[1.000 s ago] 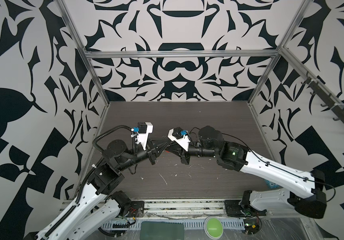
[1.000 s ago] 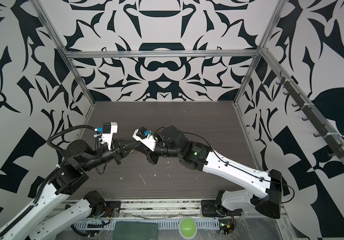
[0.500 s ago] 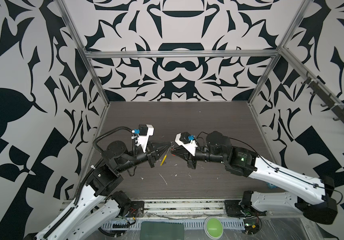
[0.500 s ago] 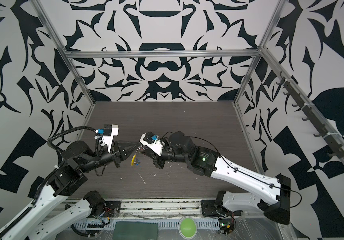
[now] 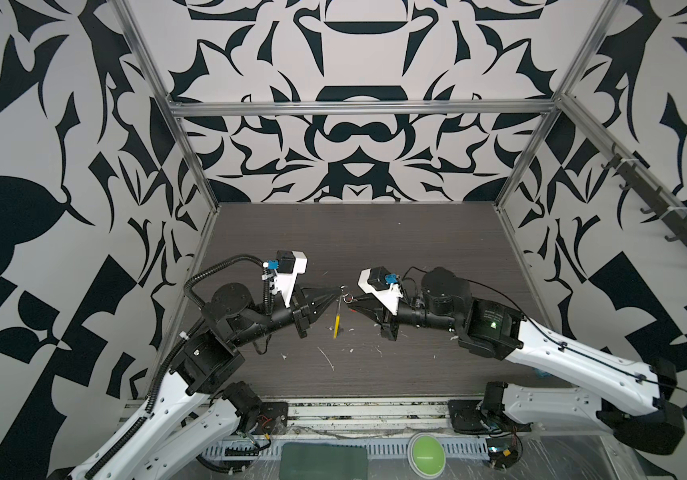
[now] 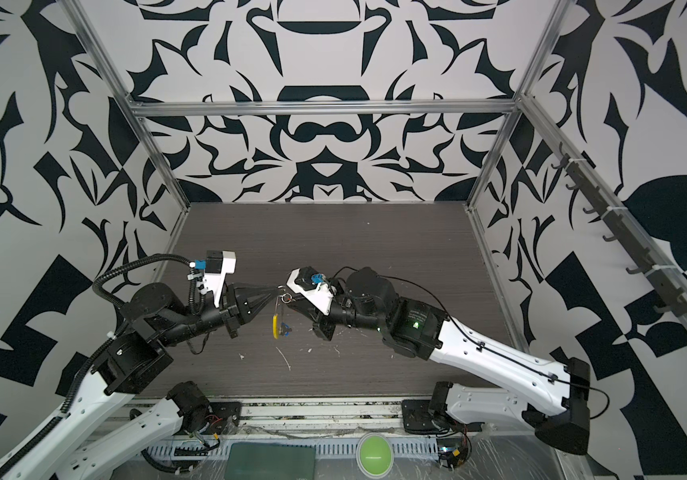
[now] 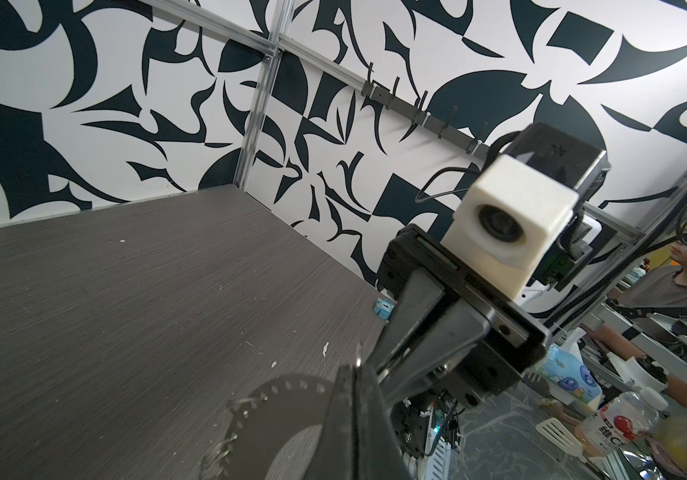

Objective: Remove the keys from the keyring

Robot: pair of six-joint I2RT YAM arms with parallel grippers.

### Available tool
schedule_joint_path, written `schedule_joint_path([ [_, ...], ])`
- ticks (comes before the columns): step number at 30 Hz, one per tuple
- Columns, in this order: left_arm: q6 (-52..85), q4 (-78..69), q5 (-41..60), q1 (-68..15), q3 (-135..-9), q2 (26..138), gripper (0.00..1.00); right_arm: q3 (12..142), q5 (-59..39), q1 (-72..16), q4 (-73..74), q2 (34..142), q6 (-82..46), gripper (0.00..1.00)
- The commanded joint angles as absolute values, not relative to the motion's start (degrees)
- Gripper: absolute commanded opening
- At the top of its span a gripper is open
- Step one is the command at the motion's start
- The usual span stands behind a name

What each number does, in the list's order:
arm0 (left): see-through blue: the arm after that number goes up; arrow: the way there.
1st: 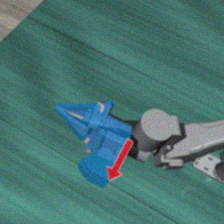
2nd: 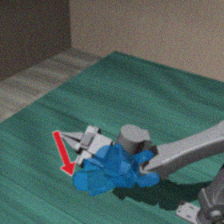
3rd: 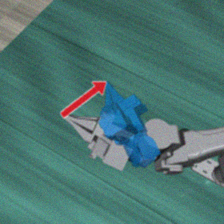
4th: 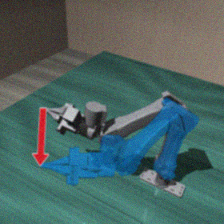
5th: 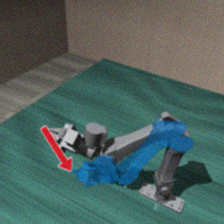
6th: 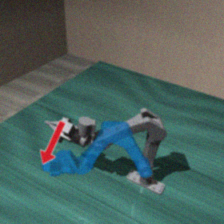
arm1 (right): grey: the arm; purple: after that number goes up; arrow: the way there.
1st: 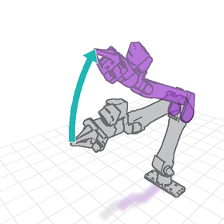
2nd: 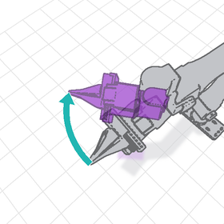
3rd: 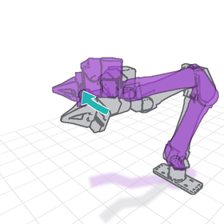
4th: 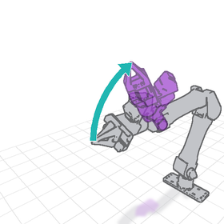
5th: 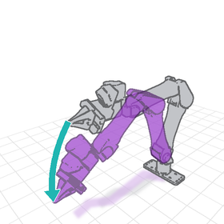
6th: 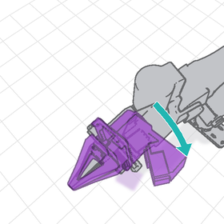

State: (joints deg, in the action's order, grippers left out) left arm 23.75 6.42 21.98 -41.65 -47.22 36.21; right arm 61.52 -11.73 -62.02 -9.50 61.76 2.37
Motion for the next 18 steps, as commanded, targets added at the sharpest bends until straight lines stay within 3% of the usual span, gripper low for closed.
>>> schedule_joint_path([
  [1,22.85,5.39,20.92,-41.48,-49.39,35.02,0.0,60.67,-11.12,-62.03,-9.05,59.95,1.63,0.0],
  [7,22.81,5.21,21.25,-41.49,-49.61,35.39,0.0,60.94,-13.54,-61.87,-9.83,60.56,0.97,0.0],
  [12,22.76,5.12,21.68,-41.48,-49.6,35.61,0.0,60.7,-13.88,-61.81,-10.28,59.44,1.28,0.32],
  [18,22.29,4.94,21.99,-41.48,-49.39,35.49,0.0,58.37,-14.55,-59.33,-8.45,55.27,1.95,0.42],
])
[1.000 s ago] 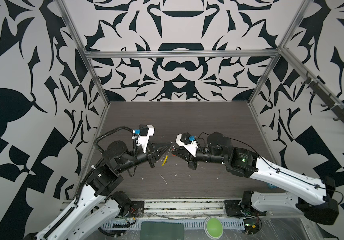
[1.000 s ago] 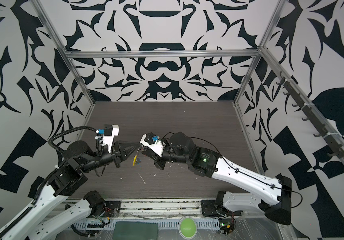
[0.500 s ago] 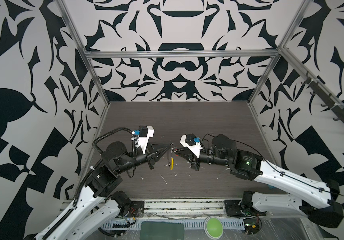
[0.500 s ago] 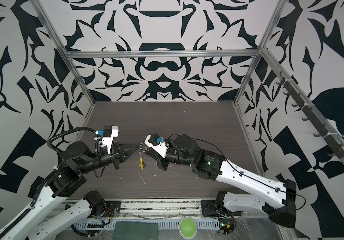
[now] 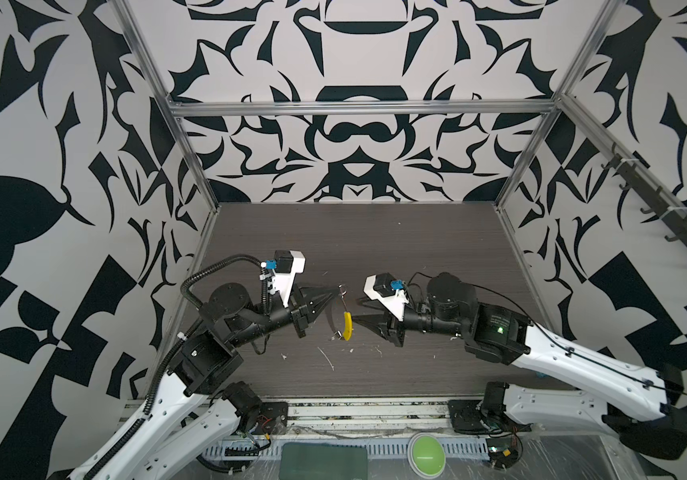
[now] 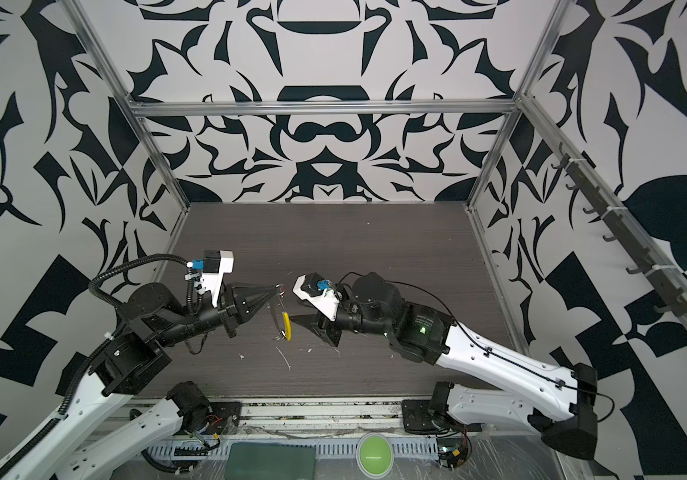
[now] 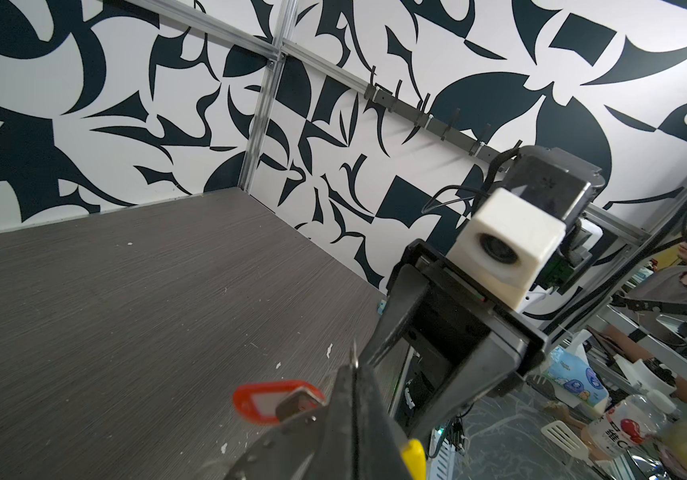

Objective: Remove the keys from the keyring

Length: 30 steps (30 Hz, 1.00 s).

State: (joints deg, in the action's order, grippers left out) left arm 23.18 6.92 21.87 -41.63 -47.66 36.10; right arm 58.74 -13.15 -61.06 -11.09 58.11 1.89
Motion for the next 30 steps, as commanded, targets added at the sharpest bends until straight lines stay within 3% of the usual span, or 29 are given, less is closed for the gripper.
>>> schedule_joint_path([
  [1,22.32,4.88,22.19,-41.48,-49.39,35.5,0.0,57.95,-17.31,-57.17,-6.73,54.9,0.42,0.42],
  [6,22.63,3.15,23.71,-41.48,-48.65,35.42,0.0,56.43,-34.39,-45.8,8.89,56.0,-13.27,0.44],
  [10,23.62,-0.31,24.31,-41.48,-47.03,34.79,0.0,57.85,-41.18,-44.8,17.54,61.2,-21.19,0.44],
  [18,24.76,-5.67,23.36,-41.48,-44.0,33.57,0.0,57.14,-45.26,-44.81,31.43,65.21,-31.91,0.44],
  [30,25.58,-7.91,21.82,-41.53,-42.68,32.7,0.0,59.28,-45.52,-47.84,24.3,66.71,-27.57,0.45],
])
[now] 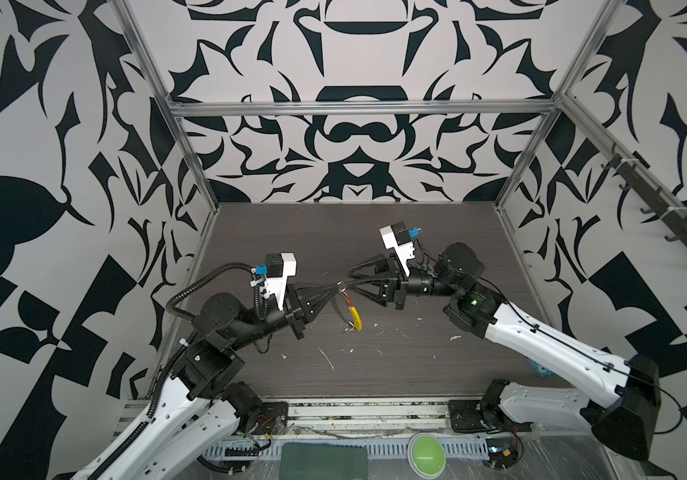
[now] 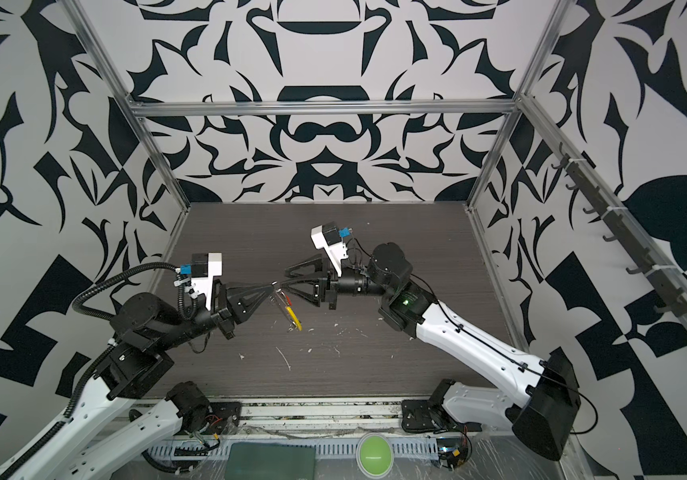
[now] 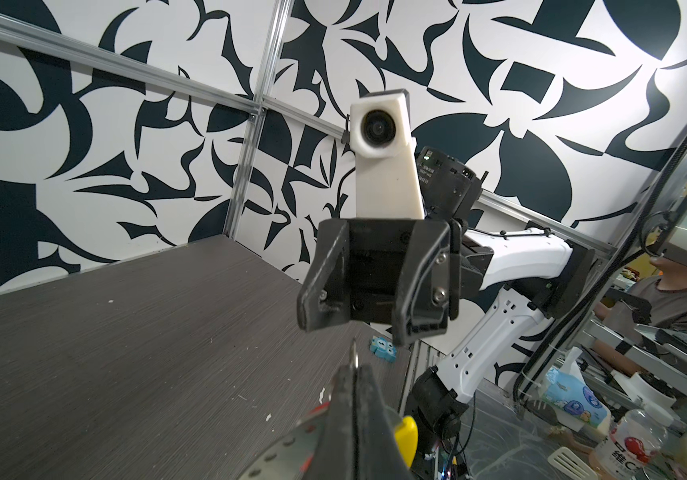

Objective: Remove the keys from the keyring

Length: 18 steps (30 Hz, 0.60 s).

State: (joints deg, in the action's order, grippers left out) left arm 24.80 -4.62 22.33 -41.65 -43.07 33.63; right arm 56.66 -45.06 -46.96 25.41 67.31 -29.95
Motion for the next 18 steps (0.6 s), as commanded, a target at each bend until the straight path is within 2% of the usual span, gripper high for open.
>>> schedule_joint_path([
  [1,25.58,-7.91,21.79,-41.49,-42.64,32.65,0.0,59.31,-45.39,-48.01,24.17,66.79,-27.42,0.44],
  [10,25.71,-7.73,21.85,-41.48,-42.71,33.11,0.0,58.93,-45.99,-48.14,25.43,66.95,-28.38,0.36],
  [18,25.75,-7.54,22.1,-41.48,-42.71,33.48,0.0,59.01,-45.93,-48.12,25.38,67.24,-28.3,0.25],
])
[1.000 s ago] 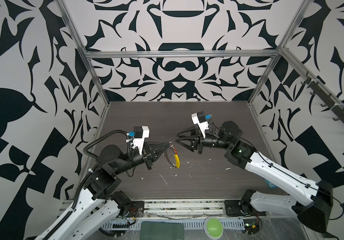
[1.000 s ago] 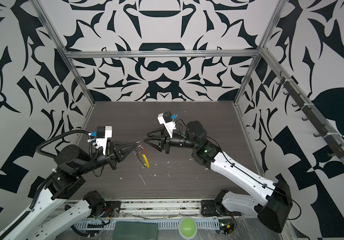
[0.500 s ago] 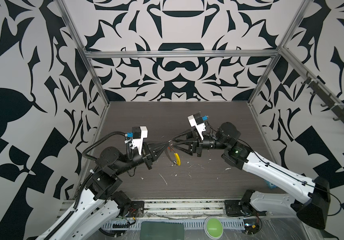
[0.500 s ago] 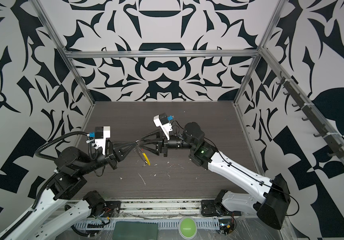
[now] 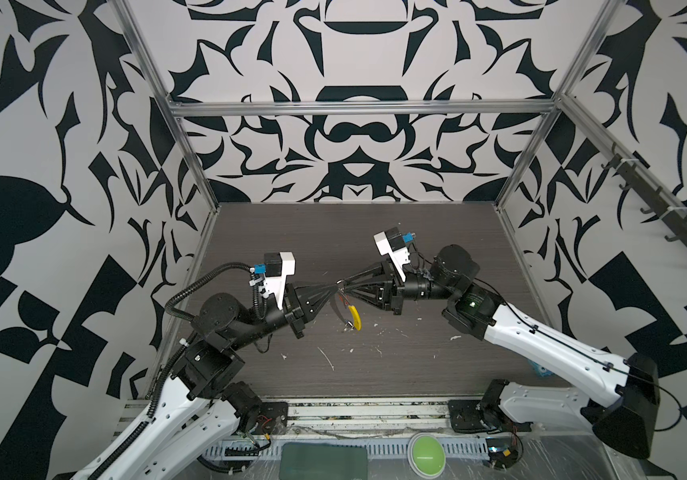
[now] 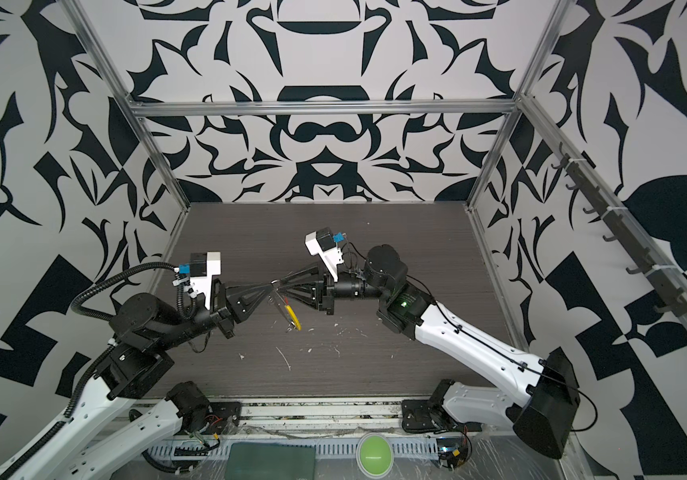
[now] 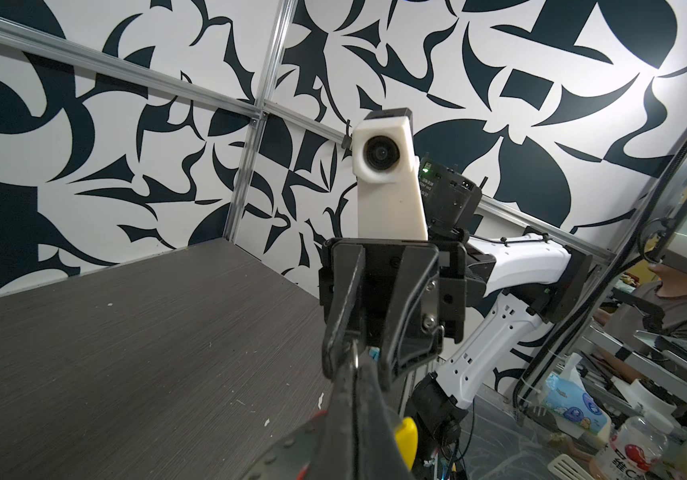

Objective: Remove the keys from the keyring

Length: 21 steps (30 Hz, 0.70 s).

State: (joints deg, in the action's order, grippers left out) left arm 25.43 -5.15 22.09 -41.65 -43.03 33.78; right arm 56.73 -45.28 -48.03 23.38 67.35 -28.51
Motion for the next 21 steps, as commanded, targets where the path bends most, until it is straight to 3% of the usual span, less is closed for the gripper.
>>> schedule_joint_path([
  [1,25.83,-7.56,22.2,-41.48,-42.74,33.52,0.0,59.08,-45.92,-48.16,25.34,67.32,-28.41,0.24],
  [9,25.93,-7.73,22.68,-41.48,-42.8,33.95,0.0,59.24,-46.41,-48.16,25.49,67.49,-28.66,0.14],
  [14,26.09,-7.41,22.7,-41.48,-43.08,34.17,0.0,58.94,-46.26,-48.14,25.14,67.15,-28.5,0.01],
  [18,26.28,-5.37,22.28,-41.48,-44.02,34.44,0.0,59.14,-45.97,-48.09,23.13,66.56,-27.44,0.0],
  [19,26.36,-4.58,22.02,-41.48,-44.33,34.53,0.06,59.31,-45.88,-48.08,22.19,66.33,-26.92,0.0],
  [21,26.81,-2.53,21.67,-41.53,-44.97,34.21,0.29,60.11,-45.82,-47.82,19.1,65.77,-25.33,0.0],
])
